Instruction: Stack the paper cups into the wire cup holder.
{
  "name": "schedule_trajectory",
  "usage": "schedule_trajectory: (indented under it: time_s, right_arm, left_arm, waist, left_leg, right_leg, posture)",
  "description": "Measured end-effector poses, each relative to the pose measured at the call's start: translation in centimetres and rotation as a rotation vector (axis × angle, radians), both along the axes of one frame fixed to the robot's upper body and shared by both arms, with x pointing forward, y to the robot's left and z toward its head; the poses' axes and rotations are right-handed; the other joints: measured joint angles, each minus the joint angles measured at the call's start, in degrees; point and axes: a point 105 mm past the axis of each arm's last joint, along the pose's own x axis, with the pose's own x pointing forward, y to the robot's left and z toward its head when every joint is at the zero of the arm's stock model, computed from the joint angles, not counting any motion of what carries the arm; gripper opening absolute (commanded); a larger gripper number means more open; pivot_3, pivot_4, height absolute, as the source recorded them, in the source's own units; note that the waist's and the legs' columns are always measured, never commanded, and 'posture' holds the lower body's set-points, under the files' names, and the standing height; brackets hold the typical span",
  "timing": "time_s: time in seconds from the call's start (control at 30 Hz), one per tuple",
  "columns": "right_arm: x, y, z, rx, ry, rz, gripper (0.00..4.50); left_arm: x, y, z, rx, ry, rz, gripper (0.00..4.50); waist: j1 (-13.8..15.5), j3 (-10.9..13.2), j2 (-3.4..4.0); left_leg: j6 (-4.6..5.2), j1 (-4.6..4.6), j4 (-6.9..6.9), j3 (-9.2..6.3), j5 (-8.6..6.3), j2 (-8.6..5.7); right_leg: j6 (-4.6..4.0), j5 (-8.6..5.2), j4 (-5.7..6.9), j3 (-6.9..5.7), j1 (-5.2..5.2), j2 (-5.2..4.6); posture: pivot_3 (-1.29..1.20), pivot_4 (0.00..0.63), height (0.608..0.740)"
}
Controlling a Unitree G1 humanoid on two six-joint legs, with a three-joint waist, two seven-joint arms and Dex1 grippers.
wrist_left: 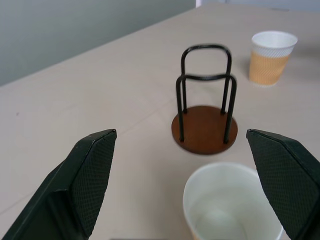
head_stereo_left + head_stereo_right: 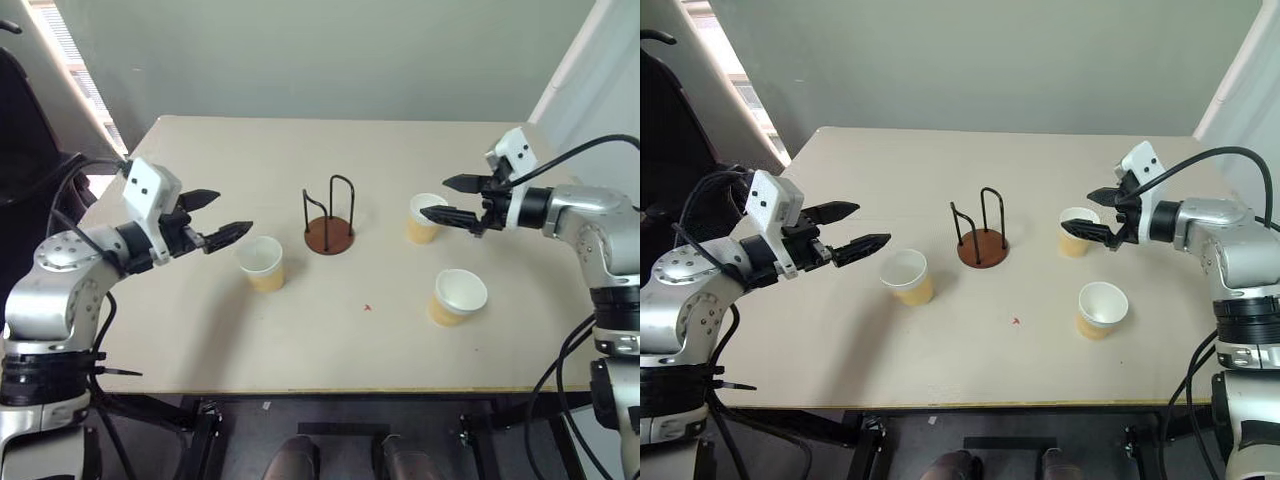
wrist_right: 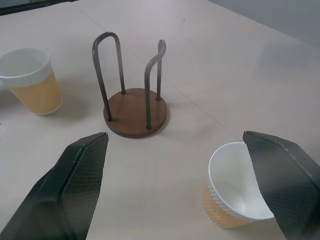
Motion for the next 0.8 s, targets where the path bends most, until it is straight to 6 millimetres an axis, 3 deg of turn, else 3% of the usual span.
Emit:
schedule_trajectory:
  time_s: [0.23,0.5,0.57,0.8]
  right_arm:
    - [-0.1,-0.4,-0.2,-0.003,0.002,-0.013,4.48]
    - [-1.6,-2.0,1.3,-0.022,-0.043,-0.056,4.48]
    - [-2.0,-2.1,1.5,-0.026,-0.05,-0.057,4.48]
    - [-2.8,-3.3,2.3,-0.033,-0.058,-0.116,4.48]
  left_arm:
    - [0.2,-1.1,-0.6,-0.014,0.017,-0.032,4.5]
    - [1.2,-8.8,0.6,-0.07,0.03,-0.248,4.5]
    - [1.5,-9.7,0.6,-0.067,0.043,-0.268,4.5]
    - [3.4,-10.6,-2.7,-0.018,0.172,-0.223,4.5]
  waist:
    - [0.0,0.0,0.0]
    - [0.6,0.0,-0.04]
    - [0.5,0.0,-0.03]
    - [0.0,0.0,-0.04]
  left_leg:
    - [-0.09,0.01,-0.12,-0.01,0.06,0.0]
    - [-0.29,0.01,-0.1,0.01,0.2,0.0]
    - [-0.32,0.02,-0.11,0.01,0.22,0.0]
    - [-0.3,0.03,-0.12,0.01,0.28,0.02]
  right_leg:
    - [-0.01,0.0,0.04,0.0,-0.05,-0.01]
    - [0.04,0.1,0.03,-0.03,0.0,-0.05]
    - [0.06,0.1,0.04,-0.02,0.0,-0.04]
    - [0.11,0.13,0.02,0.0,-0.01,0.0]
  posture:
    - [0.0,0.15,0.74]
    - [0.0,0.15,0.74]
    - [0.0,0.15,0.74]
    - [0.0,0.15,0.74]
